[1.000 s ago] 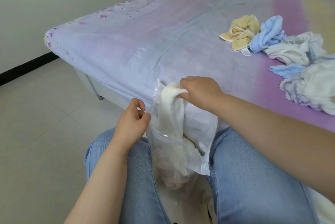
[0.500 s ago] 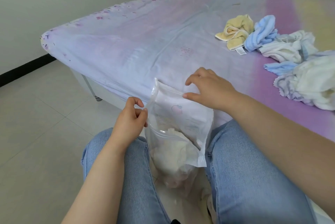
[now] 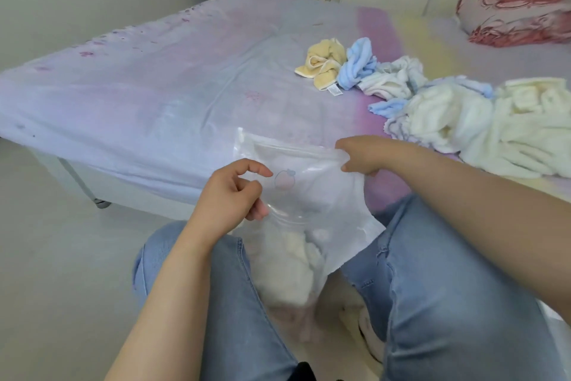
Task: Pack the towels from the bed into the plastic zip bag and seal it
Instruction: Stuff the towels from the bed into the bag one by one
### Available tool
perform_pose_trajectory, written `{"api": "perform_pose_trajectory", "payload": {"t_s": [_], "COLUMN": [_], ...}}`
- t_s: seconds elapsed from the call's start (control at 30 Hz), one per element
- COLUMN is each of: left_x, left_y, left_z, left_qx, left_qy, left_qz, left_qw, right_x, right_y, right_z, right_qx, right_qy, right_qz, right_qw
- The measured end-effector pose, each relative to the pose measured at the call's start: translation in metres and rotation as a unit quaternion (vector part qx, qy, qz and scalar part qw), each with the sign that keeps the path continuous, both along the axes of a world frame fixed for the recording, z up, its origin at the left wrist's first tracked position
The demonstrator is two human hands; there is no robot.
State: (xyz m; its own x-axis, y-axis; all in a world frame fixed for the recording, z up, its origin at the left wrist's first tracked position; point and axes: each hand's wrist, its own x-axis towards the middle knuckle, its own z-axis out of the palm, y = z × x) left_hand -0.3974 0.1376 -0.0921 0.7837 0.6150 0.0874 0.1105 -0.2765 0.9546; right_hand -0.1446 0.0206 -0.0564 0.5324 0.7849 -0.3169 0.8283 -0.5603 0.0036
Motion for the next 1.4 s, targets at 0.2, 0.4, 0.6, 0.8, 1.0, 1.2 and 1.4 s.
{"api": "perform_pose_trajectory", "payload": {"t_s": [0.2, 0.4, 0.6, 0.8, 1.0, 1.2, 1.4], "left_x": [0.039, 0.079, 0.097, 0.104, 0.096, 0.094, 0.088], "left_y": [-0.020, -0.053, -0.081, -0.075, -0.079, -0.075, -0.081], "left_z": [0.013, -0.006, -0.028, -0.031, -0.035, -0.042, -0.053], "left_qx": [0.065, 0.043, 0.019, 0.014, 0.017, 0.068, 0.122], "left_qy": [0.041, 0.079, 0.112, 0.085, 0.046, 0.051, 0.015], "left_qz": [-0.082, -0.152, -0.216, -0.204, -0.150, -0.093, -0.058], "left_qw": [0.994, 0.984, 0.970, 0.975, 0.987, 0.992, 0.991], "right_x": [0.043, 0.072, 0.077, 0.121, 0.175, 0.134, 0.023], "right_y": [-0.059, -0.101, -0.123, -0.127, -0.127, -0.117, -0.100], "right_z": [0.003, -0.010, -0.034, -0.020, -0.030, 0.002, 0.007], "right_qx": [0.114, 0.059, 0.037, 0.413, 0.212, 0.529, 0.478], "right_qy": [0.066, 0.085, 0.084, -0.186, -0.186, -0.064, 0.131], "right_qz": [-0.089, -0.114, -0.123, -0.213, -0.269, -0.246, -0.085], "right_qw": [0.987, 0.988, 0.988, 0.866, 0.921, 0.810, 0.864]}}
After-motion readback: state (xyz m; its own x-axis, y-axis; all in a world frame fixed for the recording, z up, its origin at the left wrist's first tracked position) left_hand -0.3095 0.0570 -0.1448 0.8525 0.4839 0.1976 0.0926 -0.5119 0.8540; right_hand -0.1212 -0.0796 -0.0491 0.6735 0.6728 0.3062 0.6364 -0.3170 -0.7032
